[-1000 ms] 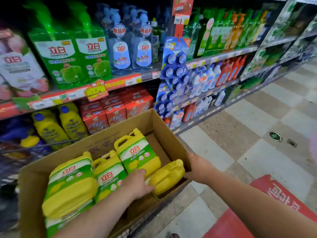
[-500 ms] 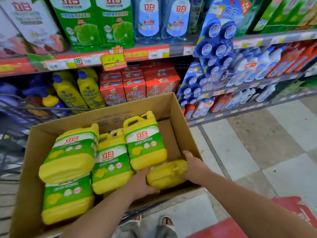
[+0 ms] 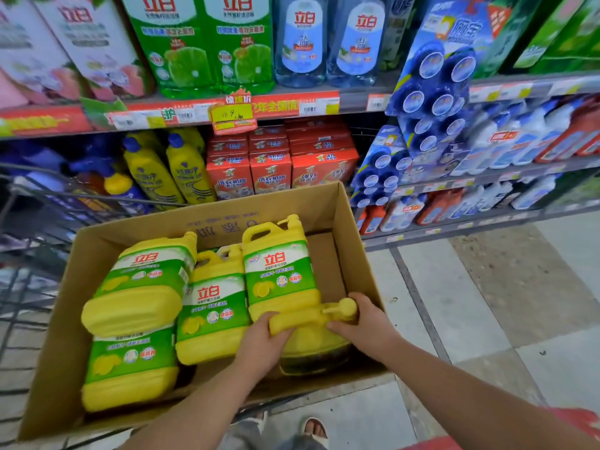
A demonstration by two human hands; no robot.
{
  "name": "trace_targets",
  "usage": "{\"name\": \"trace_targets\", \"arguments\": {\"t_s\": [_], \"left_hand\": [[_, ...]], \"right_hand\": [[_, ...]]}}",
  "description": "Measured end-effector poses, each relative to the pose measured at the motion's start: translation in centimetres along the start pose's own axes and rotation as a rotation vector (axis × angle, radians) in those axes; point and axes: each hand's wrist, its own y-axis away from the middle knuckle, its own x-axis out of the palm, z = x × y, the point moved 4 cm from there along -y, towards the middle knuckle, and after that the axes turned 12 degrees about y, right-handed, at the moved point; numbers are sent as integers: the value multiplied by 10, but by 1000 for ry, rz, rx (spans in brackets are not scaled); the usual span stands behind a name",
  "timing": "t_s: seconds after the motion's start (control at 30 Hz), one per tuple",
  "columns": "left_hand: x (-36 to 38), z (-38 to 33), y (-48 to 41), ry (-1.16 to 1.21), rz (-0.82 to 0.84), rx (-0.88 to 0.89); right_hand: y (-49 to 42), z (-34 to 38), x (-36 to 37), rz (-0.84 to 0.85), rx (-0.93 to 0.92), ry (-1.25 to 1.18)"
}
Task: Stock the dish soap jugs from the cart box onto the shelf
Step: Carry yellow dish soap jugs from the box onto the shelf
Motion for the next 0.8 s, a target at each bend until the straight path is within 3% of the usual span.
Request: {"name": "trace_targets", "arguments": {"t_s": [0.1,0.27,0.53,0.67,0.8], "left_hand": [[-28,-32,2,65,-71,22],[-80,-104,20,196,-146,35],[-169,-199,70,268,-358,196],[-211,-221,114,316,-442,348],[-238,-214,155,437,-493,478]], "right_hand": [[3,16,-16,-4,-104,-131],[16,56,-45,152,-334,-261],[45,149,-96,-23,-561,-493],[66,206,-114,-19,-689,-663],[97,263,-112,131,-794,-735]]}}
